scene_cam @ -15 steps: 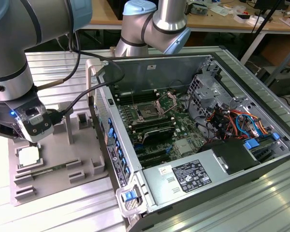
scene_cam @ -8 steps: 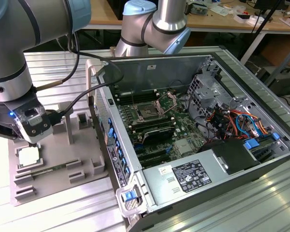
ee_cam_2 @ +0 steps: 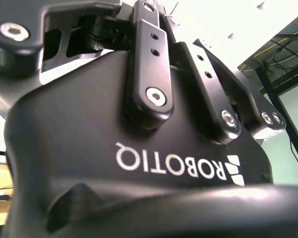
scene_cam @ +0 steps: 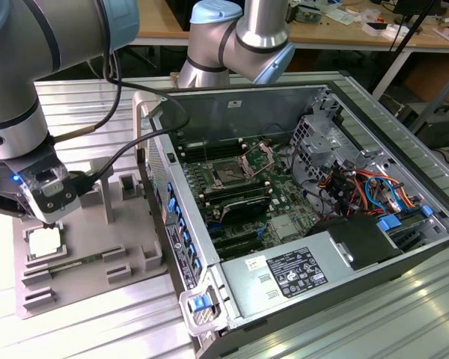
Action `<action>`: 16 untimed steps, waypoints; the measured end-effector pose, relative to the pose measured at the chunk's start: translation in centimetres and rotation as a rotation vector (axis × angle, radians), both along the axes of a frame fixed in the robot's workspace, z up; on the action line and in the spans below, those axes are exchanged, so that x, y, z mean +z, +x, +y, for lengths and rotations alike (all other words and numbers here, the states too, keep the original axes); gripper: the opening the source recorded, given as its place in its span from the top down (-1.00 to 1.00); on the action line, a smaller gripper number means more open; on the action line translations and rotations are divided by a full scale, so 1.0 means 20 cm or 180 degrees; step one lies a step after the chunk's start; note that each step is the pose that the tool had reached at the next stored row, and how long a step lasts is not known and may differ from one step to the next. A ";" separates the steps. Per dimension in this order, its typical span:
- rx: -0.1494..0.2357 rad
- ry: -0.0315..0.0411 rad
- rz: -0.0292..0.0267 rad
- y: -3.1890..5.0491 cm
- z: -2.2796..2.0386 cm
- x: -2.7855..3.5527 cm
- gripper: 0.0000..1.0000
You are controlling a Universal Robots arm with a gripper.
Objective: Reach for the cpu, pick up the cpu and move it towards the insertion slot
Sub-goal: 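Reach for the cpu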
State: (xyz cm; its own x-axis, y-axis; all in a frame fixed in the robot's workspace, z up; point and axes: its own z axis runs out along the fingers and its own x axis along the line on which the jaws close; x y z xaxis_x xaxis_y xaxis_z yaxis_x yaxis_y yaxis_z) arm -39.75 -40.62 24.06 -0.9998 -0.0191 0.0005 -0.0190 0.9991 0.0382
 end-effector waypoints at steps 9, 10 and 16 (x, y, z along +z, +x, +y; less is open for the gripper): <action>0.0000 0.0000 0.0000 -0.015 0.000 -0.007 0.79; 0.0000 0.0000 0.0000 -0.016 0.000 -0.008 0.79; 0.0000 0.0000 0.0000 -0.021 -0.001 -0.014 0.79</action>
